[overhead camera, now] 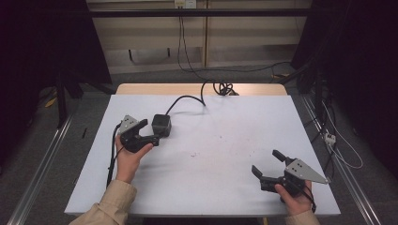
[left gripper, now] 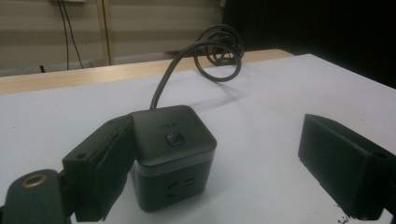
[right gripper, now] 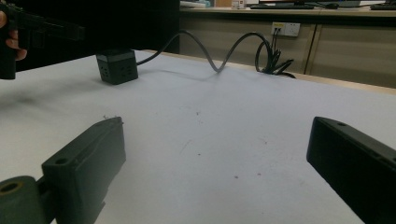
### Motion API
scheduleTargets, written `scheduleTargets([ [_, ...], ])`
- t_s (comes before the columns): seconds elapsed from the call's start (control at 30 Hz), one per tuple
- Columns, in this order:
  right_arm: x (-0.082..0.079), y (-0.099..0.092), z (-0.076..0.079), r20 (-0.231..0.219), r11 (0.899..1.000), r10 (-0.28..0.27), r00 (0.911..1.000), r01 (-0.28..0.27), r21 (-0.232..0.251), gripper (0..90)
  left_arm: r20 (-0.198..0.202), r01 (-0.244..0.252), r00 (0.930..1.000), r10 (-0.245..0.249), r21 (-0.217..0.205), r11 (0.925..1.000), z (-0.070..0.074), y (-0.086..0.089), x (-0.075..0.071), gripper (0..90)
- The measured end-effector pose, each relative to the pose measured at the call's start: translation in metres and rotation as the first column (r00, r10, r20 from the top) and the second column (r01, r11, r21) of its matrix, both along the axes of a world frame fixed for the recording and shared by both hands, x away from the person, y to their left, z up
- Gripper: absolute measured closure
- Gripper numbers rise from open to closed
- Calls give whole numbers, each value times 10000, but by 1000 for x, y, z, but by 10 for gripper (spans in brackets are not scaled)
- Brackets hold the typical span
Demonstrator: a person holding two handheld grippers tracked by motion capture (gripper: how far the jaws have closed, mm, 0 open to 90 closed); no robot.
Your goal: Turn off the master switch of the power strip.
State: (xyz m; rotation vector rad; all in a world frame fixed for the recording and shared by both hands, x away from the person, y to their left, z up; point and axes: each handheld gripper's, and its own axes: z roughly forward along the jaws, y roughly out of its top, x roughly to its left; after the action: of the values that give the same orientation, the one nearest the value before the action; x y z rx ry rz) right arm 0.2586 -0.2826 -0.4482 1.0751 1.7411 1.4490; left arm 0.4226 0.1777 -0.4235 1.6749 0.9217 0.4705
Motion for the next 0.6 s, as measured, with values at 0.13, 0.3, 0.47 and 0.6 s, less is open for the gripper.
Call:
scheduleTargets([
  [0.13, 0, 0, 0, -19, 10000, 46, 10000, -46, -15, 39, -38, -82, 10000, 82, -38, 10000, 1, 1, 1, 116],
  [0.3, 0, 1, -1, -64, 9999, 114, 9999, -114, -24, 39, -41, -91, 10000, 91, -77, 9999, 3, 1, 4, 118],
  [0.47, 0, 1, -1, -32, 9999, 134, 9999, -134, -55, 39, -40, -114, 9999, 114, -8, 9999, 1, 1, 6, 125],
  [0.6, 1, 1, -1, -75, 9999, 109, 9999, -109, 11, 39, -110, -87, 9999, 86, -31, 10000, 0, 0, 7, 130],
])
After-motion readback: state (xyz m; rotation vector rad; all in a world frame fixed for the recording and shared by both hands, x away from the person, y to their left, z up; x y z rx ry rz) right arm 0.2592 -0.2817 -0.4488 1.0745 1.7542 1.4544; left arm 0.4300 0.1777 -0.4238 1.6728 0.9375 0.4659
